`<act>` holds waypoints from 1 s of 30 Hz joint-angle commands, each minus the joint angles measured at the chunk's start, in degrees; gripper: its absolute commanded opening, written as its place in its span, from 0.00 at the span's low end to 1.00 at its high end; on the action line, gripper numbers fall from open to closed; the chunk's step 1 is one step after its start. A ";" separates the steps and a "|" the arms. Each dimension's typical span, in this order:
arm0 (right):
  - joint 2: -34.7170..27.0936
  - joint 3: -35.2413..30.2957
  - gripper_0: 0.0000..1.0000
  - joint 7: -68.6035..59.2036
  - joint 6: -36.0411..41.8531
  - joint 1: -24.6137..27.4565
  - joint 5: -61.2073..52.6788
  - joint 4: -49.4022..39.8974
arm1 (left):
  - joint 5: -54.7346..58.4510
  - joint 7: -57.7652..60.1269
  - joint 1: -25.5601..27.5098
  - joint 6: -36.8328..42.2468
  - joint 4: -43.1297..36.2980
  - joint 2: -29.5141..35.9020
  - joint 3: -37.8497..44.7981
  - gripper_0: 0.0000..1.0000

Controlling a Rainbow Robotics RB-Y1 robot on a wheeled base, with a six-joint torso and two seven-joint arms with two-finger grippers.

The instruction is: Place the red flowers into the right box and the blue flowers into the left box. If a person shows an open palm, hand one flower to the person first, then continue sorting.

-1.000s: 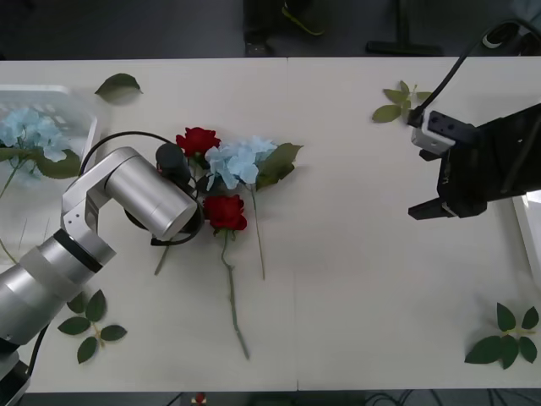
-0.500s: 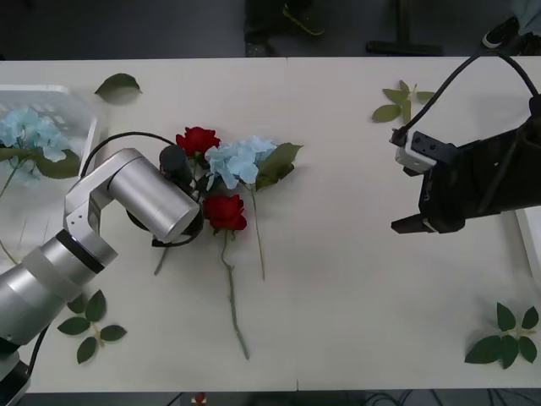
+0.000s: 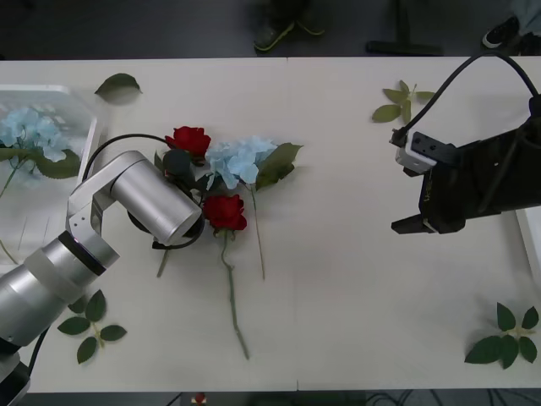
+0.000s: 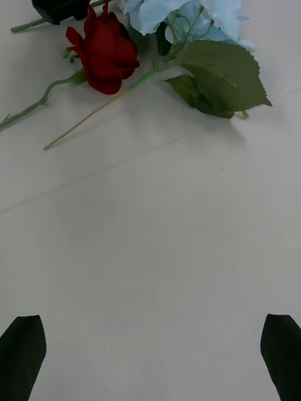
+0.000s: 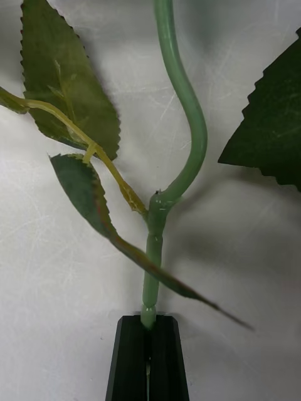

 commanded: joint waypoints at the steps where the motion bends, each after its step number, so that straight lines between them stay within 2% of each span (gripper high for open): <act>1: -2.18 -0.48 1.00 1.93 -0.18 -0.51 -0.61 -1.57 | -0.58 0.26 -1.50 0.37 -0.26 -0.32 0.48 0.00; 9: -2.18 -0.48 1.00 1.93 -0.18 -0.51 -0.61 -1.57 | -1.46 -2.38 -1.14 4.41 -5.54 0.21 6.63 0.00; 12: -2.18 -0.48 1.00 1.93 -0.18 -0.51 -0.61 -1.57 | -1.37 -6.95 0.17 6.17 -9.40 1.44 11.38 0.00; 15: -2.18 -0.48 1.00 1.93 -0.18 -0.51 -0.61 -1.57 | -0.23 -12.14 2.28 4.41 -12.22 3.02 14.98 0.00; 24: -2.18 -0.48 1.00 1.93 -0.18 -0.51 -0.61 -1.57 | 17.35 -31.03 8.52 -0.77 -18.90 5.48 27.37 0.00; 30: -2.18 -0.48 1.00 1.93 -0.18 -0.51 -0.61 -1.57 | 36.34 -38.68 11.34 -4.64 -20.39 1.70 34.32 0.00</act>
